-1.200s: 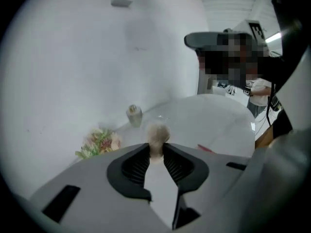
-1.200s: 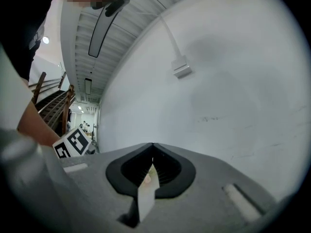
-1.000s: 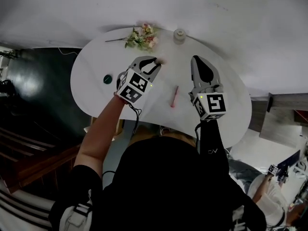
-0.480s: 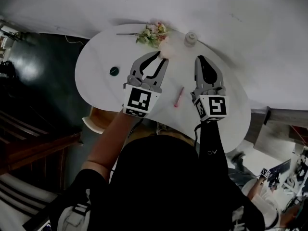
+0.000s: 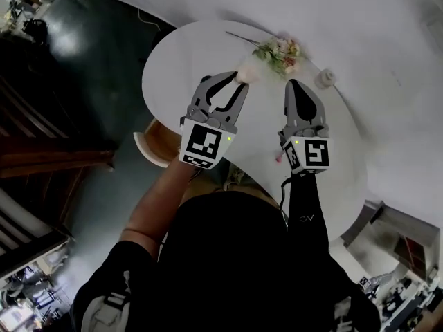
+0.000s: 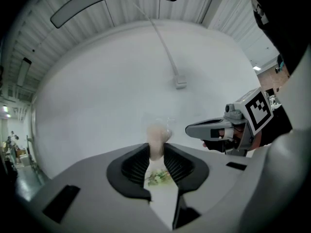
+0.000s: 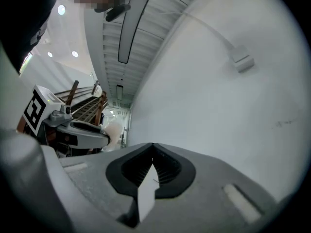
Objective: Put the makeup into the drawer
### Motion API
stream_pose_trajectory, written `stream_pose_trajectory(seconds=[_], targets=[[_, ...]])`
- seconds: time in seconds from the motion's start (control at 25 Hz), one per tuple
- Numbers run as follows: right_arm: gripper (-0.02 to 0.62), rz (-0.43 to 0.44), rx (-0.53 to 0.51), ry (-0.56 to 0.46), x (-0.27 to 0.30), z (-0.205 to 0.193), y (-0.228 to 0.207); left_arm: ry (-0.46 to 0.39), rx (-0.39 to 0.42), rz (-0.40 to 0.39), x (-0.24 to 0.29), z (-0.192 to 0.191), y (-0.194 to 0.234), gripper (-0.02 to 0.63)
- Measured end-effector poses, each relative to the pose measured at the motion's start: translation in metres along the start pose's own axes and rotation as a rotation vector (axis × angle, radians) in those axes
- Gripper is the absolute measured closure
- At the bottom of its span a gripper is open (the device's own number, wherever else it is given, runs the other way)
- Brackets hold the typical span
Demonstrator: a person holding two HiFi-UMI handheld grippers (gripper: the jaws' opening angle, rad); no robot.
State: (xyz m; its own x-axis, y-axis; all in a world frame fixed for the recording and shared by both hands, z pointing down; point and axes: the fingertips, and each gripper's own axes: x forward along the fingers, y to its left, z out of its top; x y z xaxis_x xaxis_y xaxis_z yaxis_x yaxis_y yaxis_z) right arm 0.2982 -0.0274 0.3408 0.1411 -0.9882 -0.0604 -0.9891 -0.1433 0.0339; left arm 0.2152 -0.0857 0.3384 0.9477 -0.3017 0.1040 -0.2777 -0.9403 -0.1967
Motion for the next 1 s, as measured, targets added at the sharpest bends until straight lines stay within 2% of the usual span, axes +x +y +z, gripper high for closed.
stream_pose_trajectory(seconds=[0.24,0.64,0.8,1.0], targets=[[0.591,0.203,-0.011,-0.009,0.055,0.002,0.082,0.011,-0.032,0.162,-0.059,-0.016,0.064,0.515],[0.591,0.448,0.0,-0.045,0.104,0.019,0.213,0.098,-0.061,0.387,-0.17,-0.047,0.144,0.512],[0.591,0.513,-0.001,-0.047,0.114,0.022,0.256,0.109,-0.078,0.45,-0.208,-0.052,0.166,0.511],[0.591,0.563,-0.009,-0.032,0.121,0.018,0.292,0.151,-0.096,0.482,-0.23,-0.07,0.183,0.508]])
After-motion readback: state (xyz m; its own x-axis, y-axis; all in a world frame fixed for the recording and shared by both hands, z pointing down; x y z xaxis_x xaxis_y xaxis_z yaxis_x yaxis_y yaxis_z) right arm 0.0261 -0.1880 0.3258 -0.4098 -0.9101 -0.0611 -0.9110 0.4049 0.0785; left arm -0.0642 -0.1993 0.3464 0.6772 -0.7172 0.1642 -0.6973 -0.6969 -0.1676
